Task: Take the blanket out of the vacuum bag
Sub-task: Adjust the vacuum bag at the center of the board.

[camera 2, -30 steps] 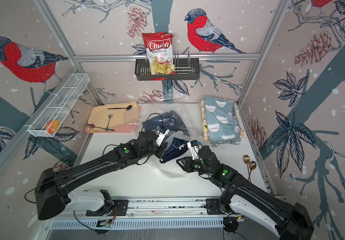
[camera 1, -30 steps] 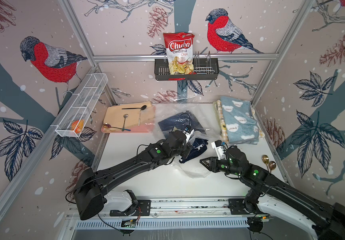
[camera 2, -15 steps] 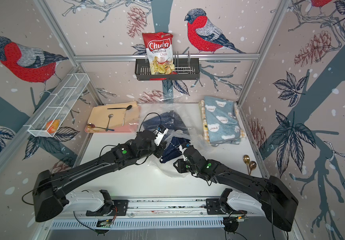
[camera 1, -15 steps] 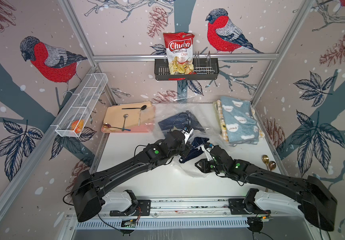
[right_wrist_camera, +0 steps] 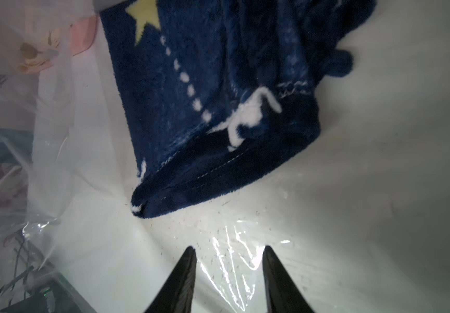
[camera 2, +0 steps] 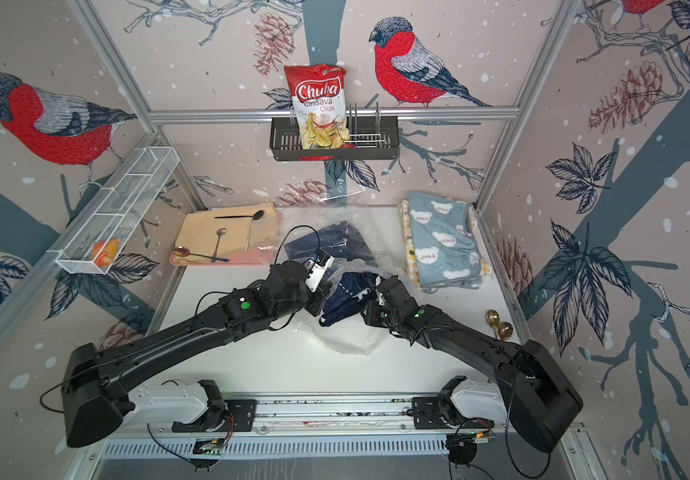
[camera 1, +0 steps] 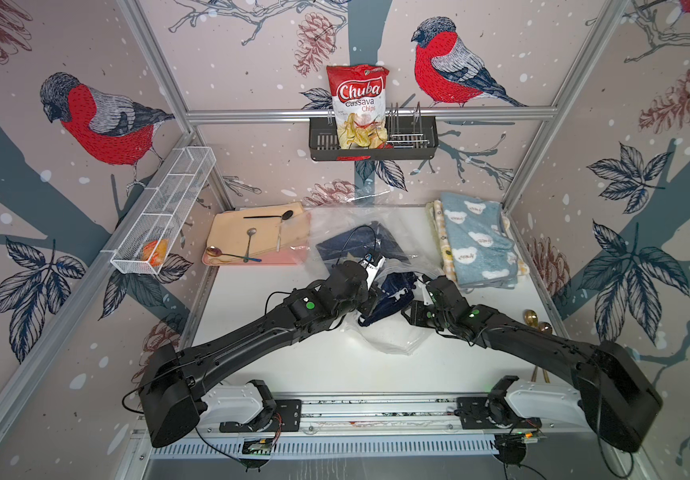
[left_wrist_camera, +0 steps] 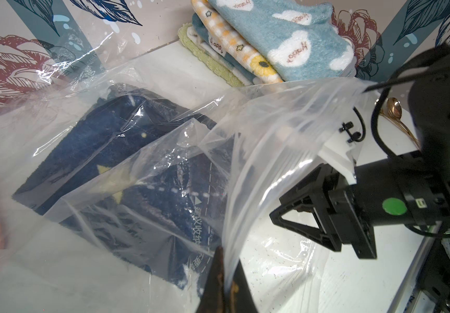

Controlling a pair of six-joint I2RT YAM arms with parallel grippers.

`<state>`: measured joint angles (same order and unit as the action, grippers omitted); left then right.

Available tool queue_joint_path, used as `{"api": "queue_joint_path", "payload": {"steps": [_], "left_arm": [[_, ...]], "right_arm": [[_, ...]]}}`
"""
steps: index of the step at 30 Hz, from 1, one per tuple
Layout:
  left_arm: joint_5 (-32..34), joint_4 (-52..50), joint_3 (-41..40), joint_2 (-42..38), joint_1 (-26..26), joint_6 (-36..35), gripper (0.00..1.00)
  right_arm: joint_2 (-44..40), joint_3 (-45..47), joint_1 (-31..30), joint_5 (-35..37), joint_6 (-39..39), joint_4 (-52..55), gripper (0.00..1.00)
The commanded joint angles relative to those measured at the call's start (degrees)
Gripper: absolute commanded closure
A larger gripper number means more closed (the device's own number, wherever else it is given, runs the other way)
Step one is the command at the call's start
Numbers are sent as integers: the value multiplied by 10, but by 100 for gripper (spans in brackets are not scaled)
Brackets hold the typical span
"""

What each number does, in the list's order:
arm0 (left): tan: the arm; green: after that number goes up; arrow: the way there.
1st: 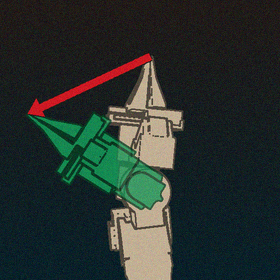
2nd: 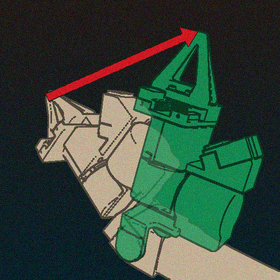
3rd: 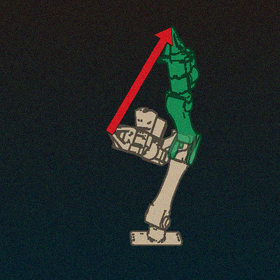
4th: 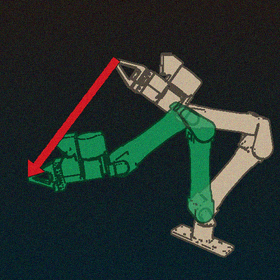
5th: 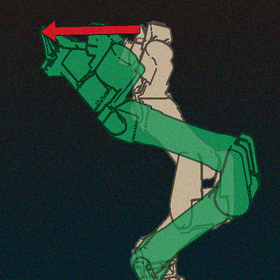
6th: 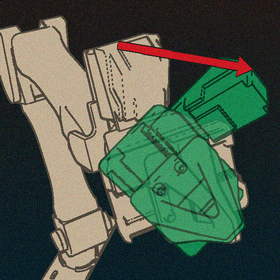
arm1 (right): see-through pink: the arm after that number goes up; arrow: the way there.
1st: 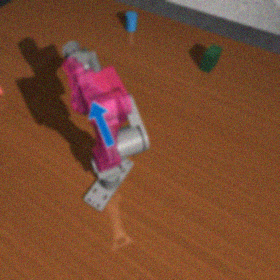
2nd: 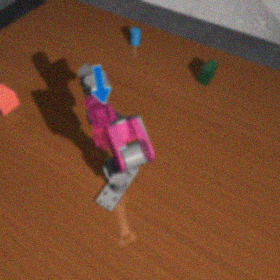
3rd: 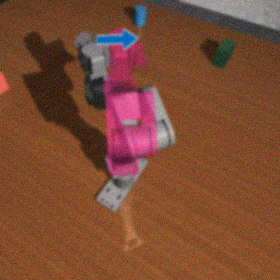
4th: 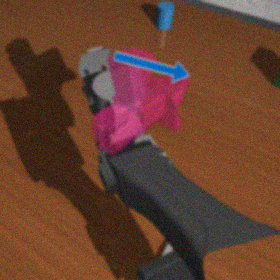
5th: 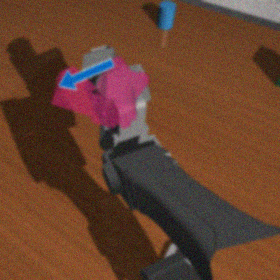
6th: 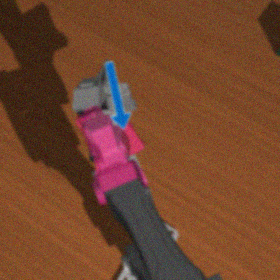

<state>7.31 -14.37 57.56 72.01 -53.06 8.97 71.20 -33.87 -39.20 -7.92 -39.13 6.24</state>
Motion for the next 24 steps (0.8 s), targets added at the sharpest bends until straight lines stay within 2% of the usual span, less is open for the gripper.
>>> {"api": "queue_joint_path", "payload": {"steps": [1, 8, 10, 13, 17, 20, 24], "left_arm": [[-1, 15, 0, 0, -1, -5, 100], [-5, 15, -1, -2, -1, -7, 100], [-9, 18, -1, -3, 0, -7, 100], [-13, 19, -1, -2, 0, -6, 100], [-23, 20, -1, 4, -1, -3, 100], [-31, 20, -1, 9, -1, 0, 100], [-37, 17, 1, 18, -4, 3, 99]], "right_arm": [[22, -23, 11, 20, -13, -14, 59], [71, -100, 43, 53, -2, 8, 57], [73, -117, 44, 77, -4, 20, 56], [66, -117, 41, 77, -25, 8, 56], [39, -67, -1, 84, -100, -61, 52], [12, 4, -36, 82, -194, -162, 52], [-5, 73, -78, 114, -288, -267, 49]]}}
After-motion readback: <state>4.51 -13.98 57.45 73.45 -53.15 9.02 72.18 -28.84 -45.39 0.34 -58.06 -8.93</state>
